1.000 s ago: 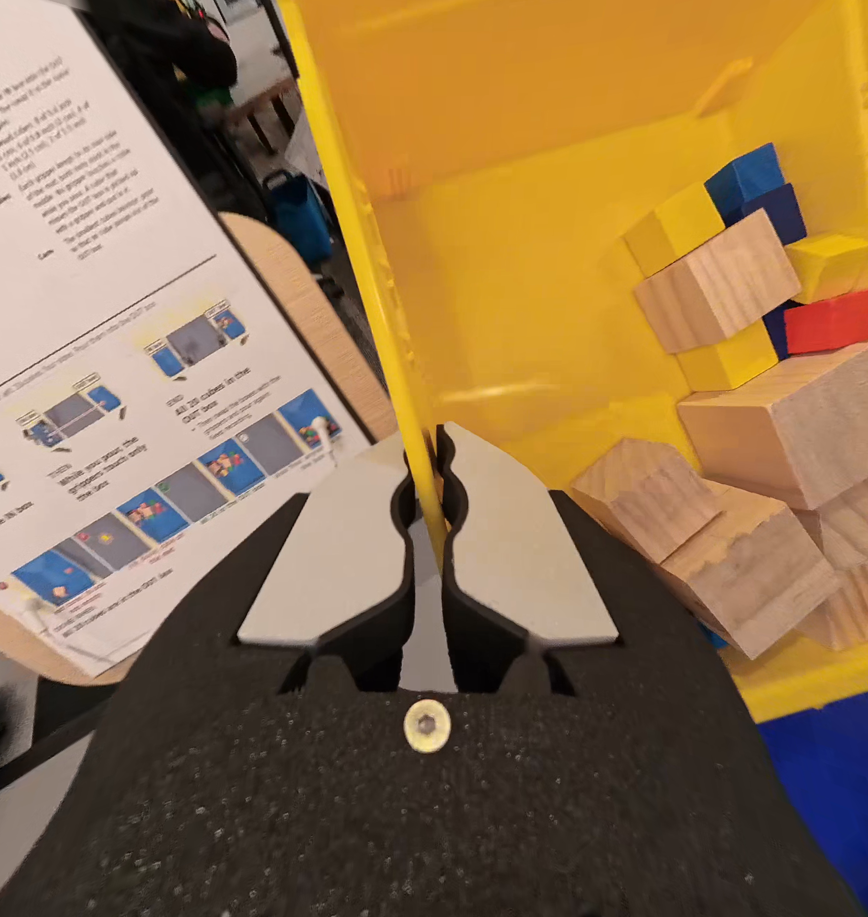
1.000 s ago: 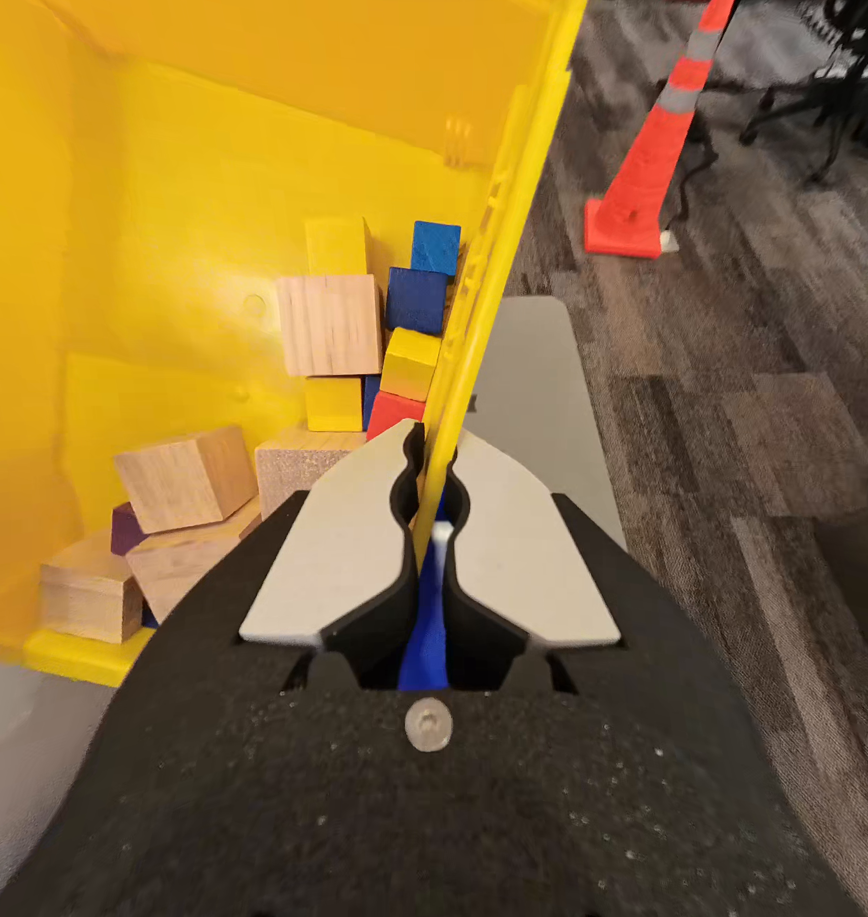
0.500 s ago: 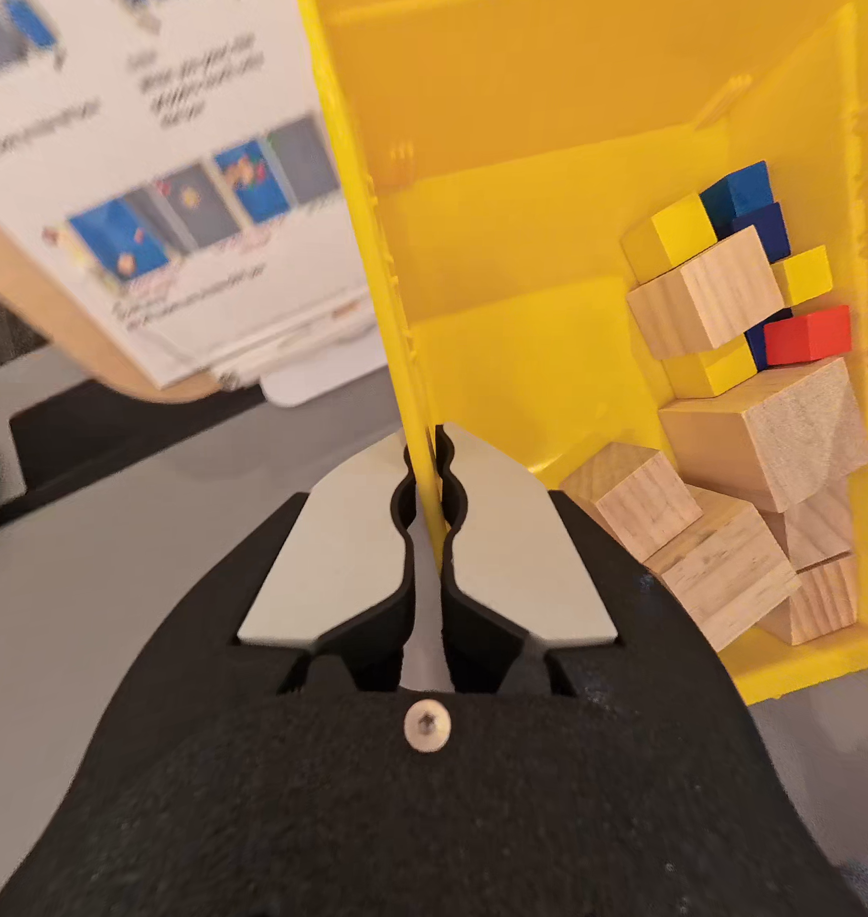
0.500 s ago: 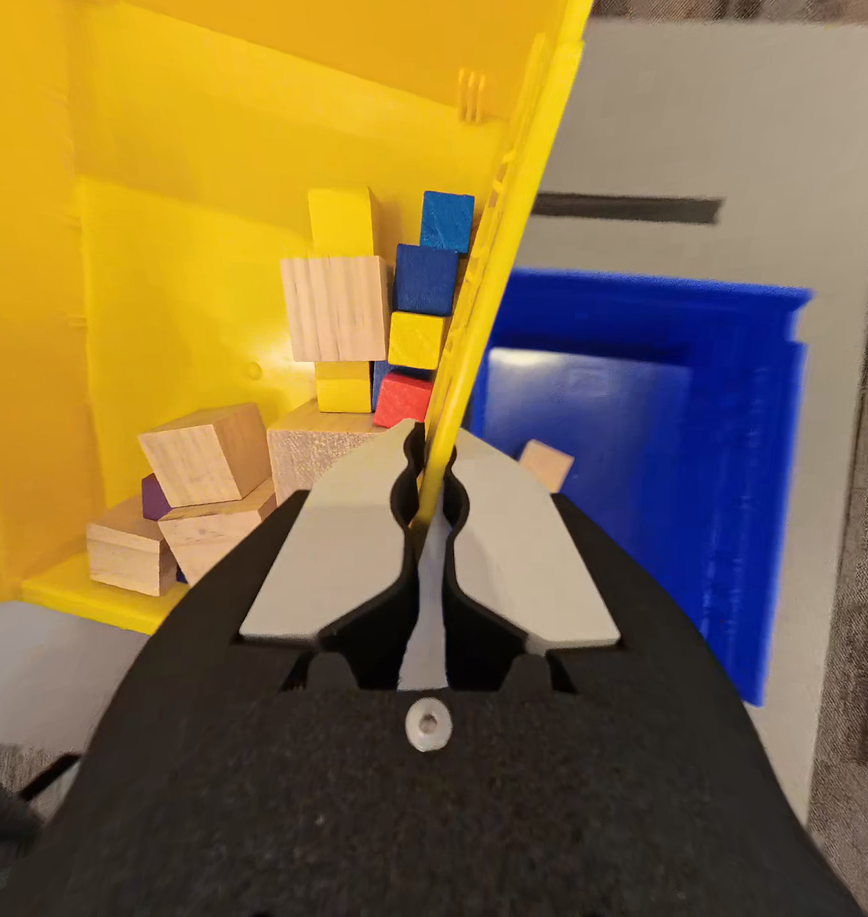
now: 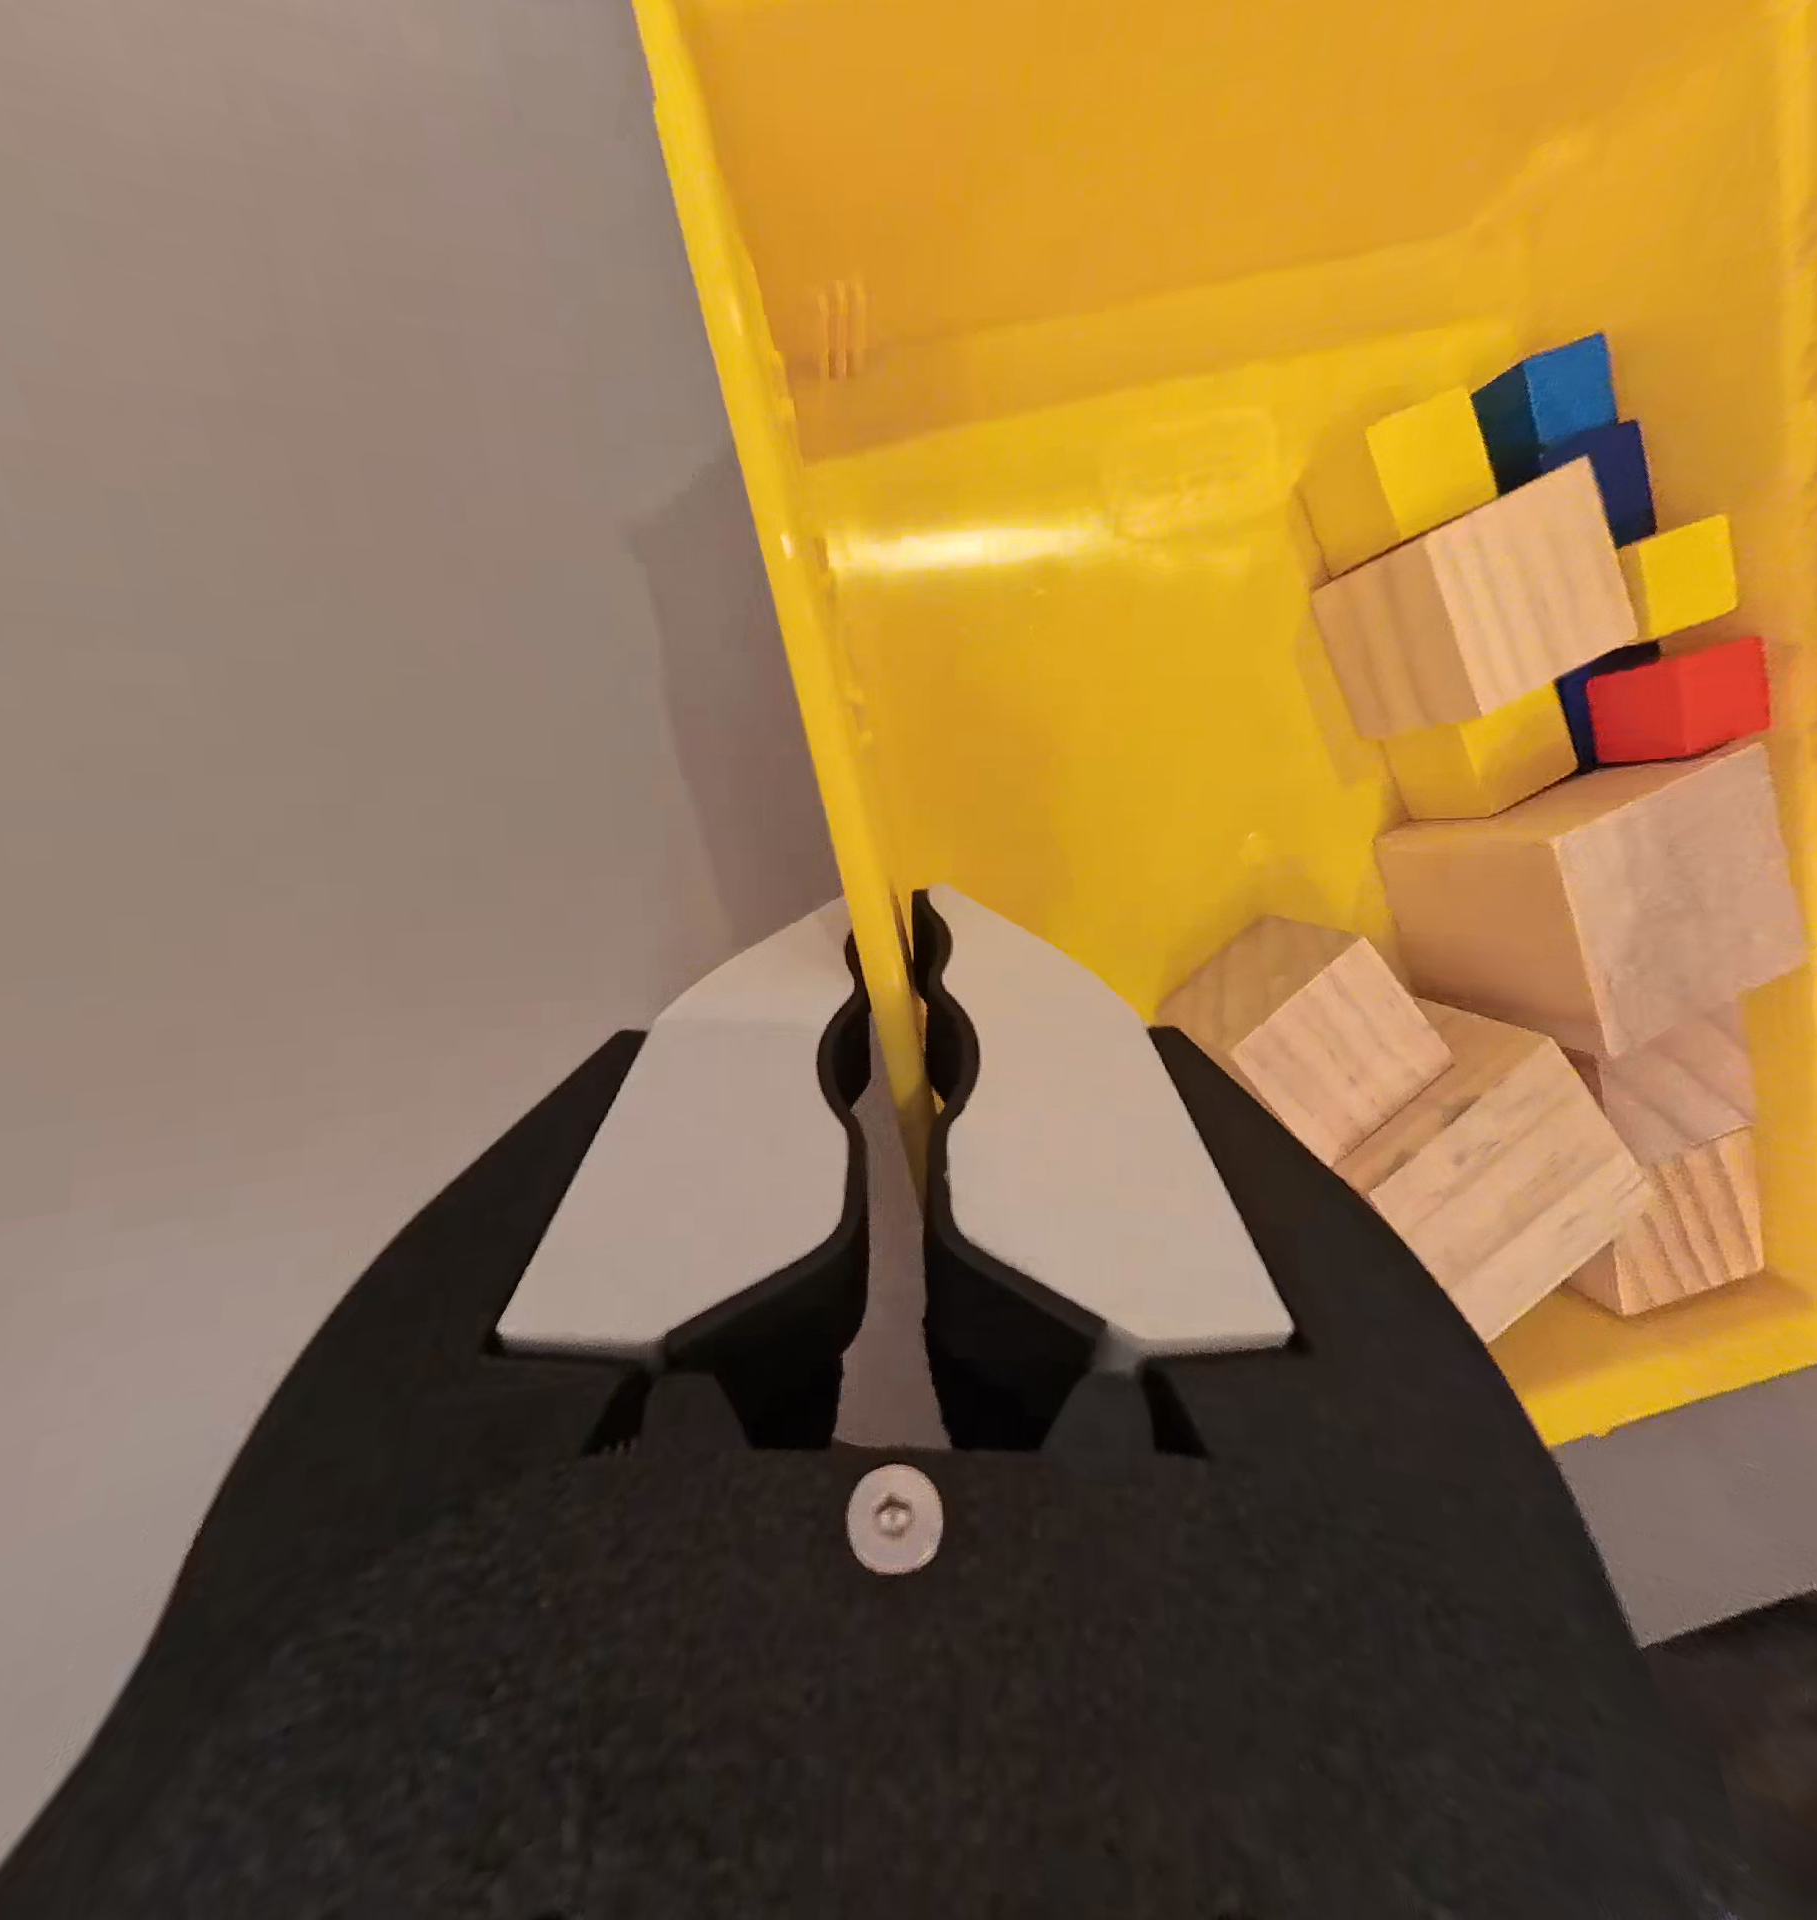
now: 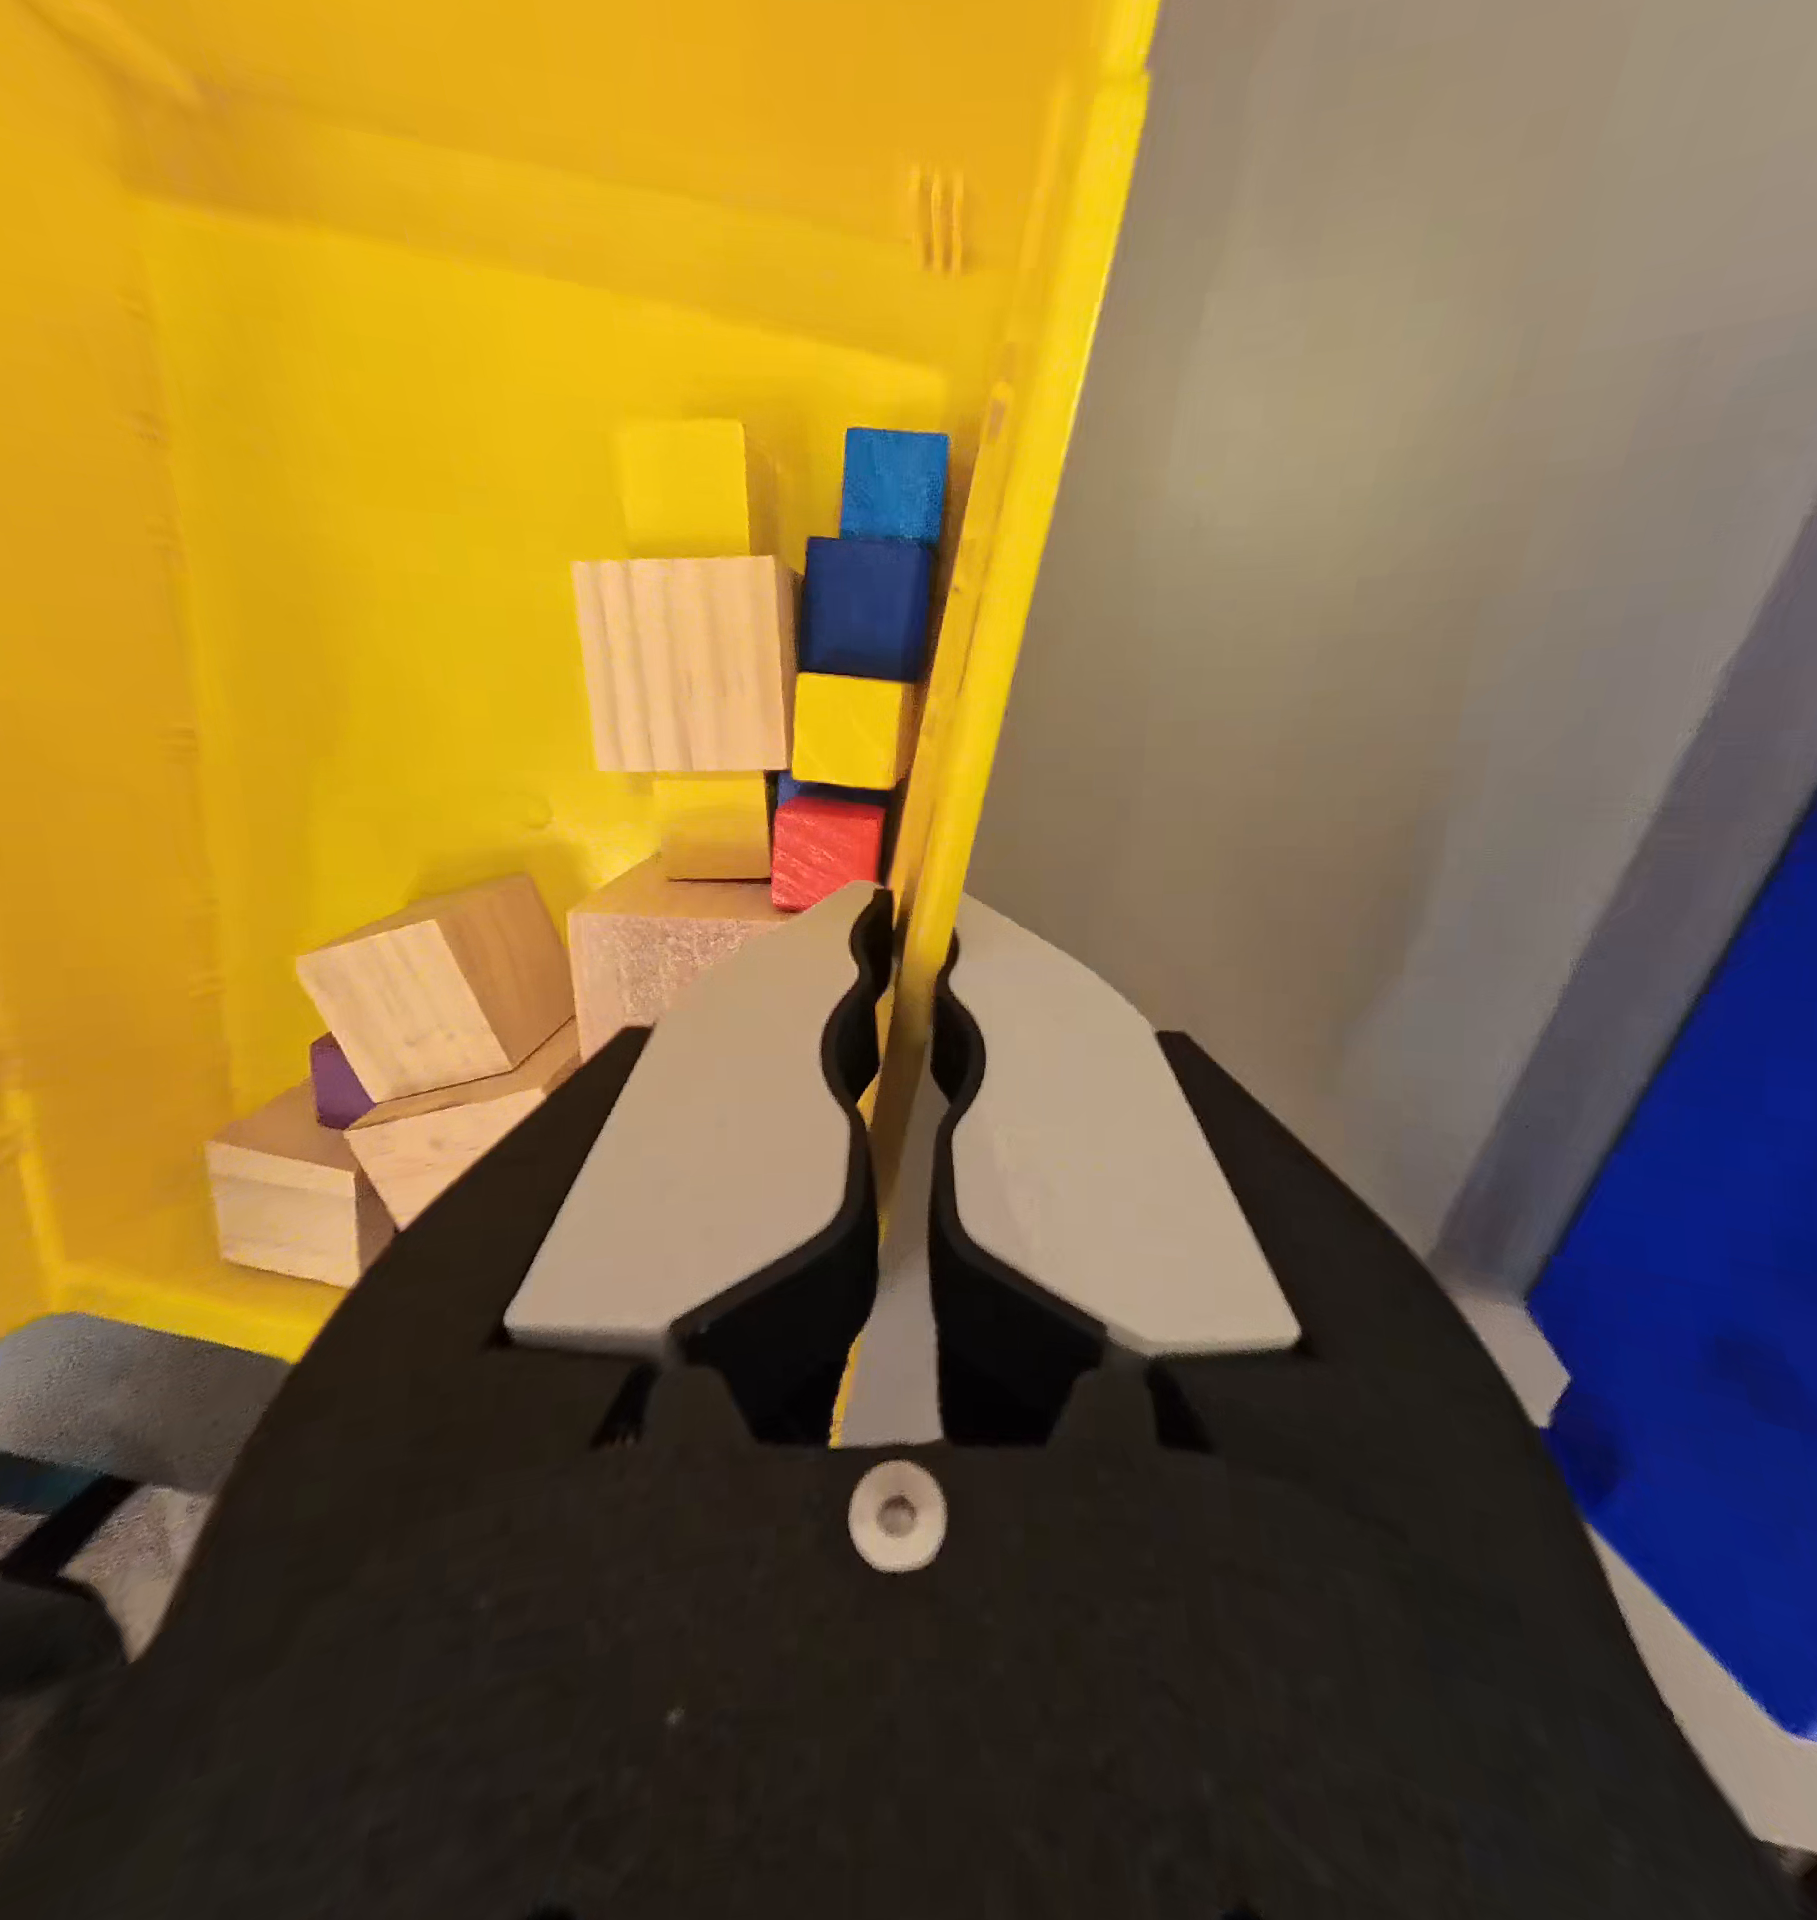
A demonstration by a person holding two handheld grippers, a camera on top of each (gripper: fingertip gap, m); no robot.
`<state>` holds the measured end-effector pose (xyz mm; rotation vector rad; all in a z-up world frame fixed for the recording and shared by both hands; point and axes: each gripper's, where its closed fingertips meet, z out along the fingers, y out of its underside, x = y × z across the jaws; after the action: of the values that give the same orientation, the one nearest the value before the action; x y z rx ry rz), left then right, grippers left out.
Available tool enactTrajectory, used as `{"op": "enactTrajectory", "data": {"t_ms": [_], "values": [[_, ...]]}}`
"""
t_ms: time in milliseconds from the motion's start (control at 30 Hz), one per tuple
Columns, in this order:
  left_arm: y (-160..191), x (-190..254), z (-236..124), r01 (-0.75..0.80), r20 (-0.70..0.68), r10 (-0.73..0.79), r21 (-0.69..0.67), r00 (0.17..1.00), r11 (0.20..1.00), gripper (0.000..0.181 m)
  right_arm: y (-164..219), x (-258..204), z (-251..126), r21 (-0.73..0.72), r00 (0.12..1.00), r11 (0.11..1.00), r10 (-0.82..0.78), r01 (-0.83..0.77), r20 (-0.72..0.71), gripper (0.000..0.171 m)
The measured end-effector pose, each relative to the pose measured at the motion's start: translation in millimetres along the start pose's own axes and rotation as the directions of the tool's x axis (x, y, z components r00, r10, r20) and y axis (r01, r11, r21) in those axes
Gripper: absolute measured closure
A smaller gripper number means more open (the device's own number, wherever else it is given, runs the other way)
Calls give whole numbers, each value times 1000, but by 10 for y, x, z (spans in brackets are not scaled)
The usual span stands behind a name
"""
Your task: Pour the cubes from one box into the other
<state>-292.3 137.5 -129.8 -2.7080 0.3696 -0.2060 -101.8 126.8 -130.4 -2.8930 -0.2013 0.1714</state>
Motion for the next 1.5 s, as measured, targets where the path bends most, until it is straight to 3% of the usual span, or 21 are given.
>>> {"op": "enactTrajectory", "data": {"t_ms": [133,200,433,567,633,833,1133,1300,1500], "values": [[-34,-38,57,38,-23,-39,-33,999,999,176,-47,20,26,-6,994,997,-80,80,-68,161],[-27,-42,86,16,-13,-17,-77,1000,997,176,17,30,101,-74,989,989,-130,124,-70,144],[32,-44,186,11,-11,-12,-115,1000,993,175,15,5,161,-60,997,995,-78,77,-5,164],[46,-24,151,-30,-12,29,-147,1000,989,175,26,-3,143,-86,998,995,-58,56,-16,166],[-68,-11,66,-25,-13,24,-90,1000,996,176,-67,13,23,-41,998,997,-65,65,-8,167],[-850,456,-531,-59,-9,61,154,998,986,177,-588,483,-909,221,990,968,-97,118,-106,167],[-2155,1919,-924,-174,-42,188,229,981,958,177,-878,1987,-1947,311,992,950,17,23,-125,167],[-2759,2664,-876,-326,68,322,324,944,888,177,-1051,2836,-2057,472,995,881,64,-23,-70,167],[-3299,3306,-976,-535,325,426,493,844,686,177,-1212,3486,-2024,765,992,636,125,-102,28,167]]}}
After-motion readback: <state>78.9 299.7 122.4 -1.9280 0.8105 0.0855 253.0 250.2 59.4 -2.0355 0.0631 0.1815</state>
